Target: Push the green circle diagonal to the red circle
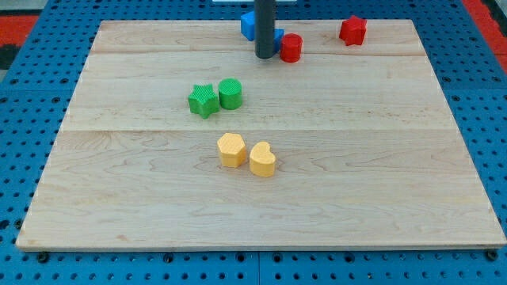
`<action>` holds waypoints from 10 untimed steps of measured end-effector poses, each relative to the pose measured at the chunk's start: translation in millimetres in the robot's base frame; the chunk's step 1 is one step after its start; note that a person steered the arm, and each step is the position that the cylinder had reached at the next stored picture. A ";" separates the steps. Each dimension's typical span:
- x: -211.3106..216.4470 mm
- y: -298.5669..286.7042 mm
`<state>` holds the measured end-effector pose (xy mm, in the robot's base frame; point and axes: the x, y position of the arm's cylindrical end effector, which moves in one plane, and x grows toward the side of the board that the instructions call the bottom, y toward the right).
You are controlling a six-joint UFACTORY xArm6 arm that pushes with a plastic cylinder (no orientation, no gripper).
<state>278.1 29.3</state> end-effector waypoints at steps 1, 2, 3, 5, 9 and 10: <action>0.0 17.0; 0.0 35.9; 0.0 54.3; -7.0 29.2; 62.4 -147.9; 106.8 -161.2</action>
<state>384.9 -131.9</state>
